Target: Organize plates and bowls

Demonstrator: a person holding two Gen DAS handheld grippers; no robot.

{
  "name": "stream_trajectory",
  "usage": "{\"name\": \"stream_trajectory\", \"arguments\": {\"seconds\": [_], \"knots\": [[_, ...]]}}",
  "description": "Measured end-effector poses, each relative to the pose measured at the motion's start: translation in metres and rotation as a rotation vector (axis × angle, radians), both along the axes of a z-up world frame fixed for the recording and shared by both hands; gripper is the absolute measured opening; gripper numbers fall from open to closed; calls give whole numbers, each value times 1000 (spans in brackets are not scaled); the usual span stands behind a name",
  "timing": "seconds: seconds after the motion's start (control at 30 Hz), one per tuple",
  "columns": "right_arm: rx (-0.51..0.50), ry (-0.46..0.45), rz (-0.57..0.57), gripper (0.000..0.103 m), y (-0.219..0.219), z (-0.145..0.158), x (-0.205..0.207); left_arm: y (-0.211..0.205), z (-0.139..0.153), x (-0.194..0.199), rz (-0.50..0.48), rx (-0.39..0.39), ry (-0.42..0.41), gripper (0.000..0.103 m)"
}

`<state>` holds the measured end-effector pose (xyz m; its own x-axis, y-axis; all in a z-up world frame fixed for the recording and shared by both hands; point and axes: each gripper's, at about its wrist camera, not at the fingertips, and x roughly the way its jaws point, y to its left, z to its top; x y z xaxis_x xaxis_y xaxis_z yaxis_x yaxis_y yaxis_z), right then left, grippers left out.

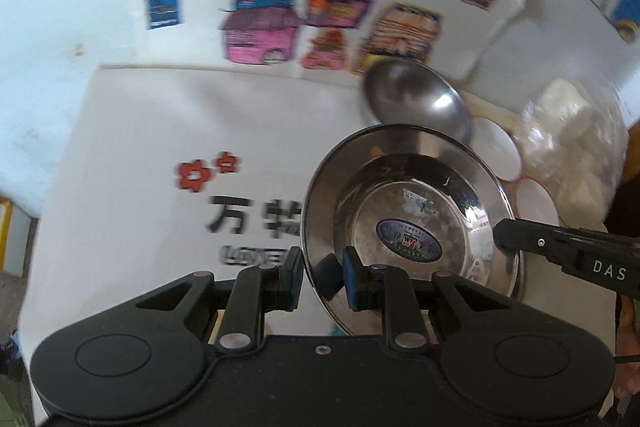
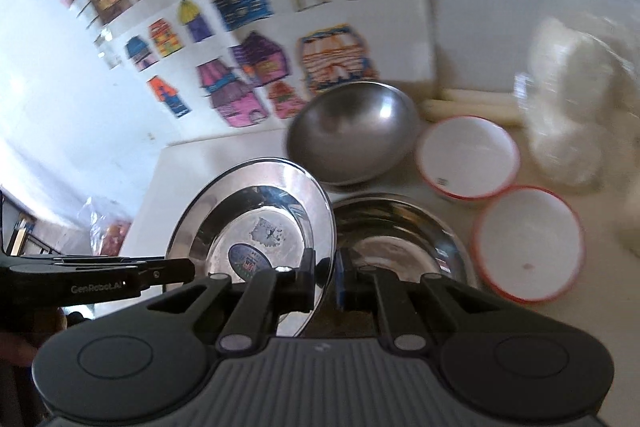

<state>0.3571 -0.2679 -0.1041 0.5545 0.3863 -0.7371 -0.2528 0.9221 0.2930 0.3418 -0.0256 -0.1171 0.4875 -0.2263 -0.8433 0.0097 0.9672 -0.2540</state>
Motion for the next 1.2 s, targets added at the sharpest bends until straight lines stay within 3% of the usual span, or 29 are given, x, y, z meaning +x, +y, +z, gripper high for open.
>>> {"name": "stream_trajectory", "arguments": {"seconds": [0.47,1.2], "knots": [[-7,47,-70,12,-52,-15,-1,-60,-12,12,-93,46,34,22],[-26,90,-18,13,-56,-30,7,-78,-16,16,-36,107,57,22]]}}
